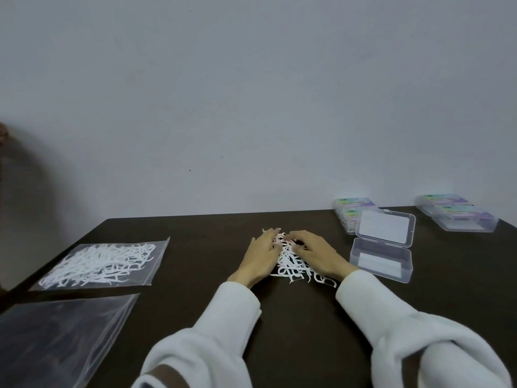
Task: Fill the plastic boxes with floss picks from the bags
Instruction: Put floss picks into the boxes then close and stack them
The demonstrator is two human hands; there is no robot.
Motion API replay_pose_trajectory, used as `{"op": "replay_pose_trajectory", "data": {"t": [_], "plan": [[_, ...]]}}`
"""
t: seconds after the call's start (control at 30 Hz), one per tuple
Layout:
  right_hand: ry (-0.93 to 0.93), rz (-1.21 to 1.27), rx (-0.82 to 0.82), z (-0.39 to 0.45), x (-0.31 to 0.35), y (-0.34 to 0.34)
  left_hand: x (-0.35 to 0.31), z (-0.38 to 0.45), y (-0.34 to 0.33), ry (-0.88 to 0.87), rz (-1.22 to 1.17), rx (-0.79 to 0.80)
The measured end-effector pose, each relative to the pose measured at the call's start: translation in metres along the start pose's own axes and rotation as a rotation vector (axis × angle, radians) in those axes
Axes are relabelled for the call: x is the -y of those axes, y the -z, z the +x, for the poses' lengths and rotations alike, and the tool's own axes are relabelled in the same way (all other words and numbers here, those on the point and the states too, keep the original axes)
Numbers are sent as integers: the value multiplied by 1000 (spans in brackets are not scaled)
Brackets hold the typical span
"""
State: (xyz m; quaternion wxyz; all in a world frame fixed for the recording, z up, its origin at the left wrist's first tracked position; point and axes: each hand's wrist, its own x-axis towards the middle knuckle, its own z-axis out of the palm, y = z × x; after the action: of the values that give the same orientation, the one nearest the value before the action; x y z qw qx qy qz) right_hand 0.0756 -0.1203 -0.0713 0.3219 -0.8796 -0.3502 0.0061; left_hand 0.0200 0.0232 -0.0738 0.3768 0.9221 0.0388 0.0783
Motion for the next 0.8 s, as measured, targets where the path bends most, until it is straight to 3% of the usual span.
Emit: {"op": "replay_pose_trajectory", "data": {"t": [0.3,0.6,0.8], "plan": [[27,67,-48,-18,2,6,-5,-21,8,-20,-142,-16],[66,163,-64,-41,12,17,-20,-29,25,194,-507,92],[7,87,-129,-56,18,38,-6,-29,44,203,-422,76]]}}
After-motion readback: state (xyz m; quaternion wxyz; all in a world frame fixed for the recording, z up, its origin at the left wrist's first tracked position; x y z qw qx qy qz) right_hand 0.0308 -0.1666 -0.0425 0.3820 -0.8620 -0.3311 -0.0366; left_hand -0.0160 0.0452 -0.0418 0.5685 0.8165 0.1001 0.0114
